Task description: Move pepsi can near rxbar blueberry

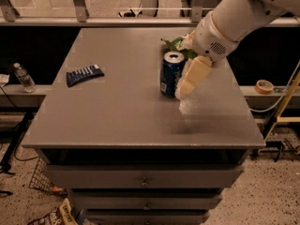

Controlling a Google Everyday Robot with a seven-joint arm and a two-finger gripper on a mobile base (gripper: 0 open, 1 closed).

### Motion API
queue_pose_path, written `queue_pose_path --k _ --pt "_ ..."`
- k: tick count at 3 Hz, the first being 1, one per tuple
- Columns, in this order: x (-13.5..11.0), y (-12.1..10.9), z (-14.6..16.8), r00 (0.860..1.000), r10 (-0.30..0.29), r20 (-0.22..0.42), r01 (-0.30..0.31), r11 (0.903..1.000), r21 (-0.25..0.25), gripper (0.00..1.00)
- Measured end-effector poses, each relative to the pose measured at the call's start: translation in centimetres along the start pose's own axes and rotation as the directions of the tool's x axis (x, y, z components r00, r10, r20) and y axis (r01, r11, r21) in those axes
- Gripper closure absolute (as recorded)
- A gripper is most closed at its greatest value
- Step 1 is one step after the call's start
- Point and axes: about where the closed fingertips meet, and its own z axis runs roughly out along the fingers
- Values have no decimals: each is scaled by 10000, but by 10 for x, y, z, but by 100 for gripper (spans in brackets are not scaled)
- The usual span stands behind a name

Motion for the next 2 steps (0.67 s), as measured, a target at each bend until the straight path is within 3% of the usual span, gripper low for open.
queue_pose_path --k 1,2 --pt "4 -7 16 9998 60 -211 -62 9999 -107 0" --pt "3 -13 27 9995 48 -303 -54 9998 -189 8"
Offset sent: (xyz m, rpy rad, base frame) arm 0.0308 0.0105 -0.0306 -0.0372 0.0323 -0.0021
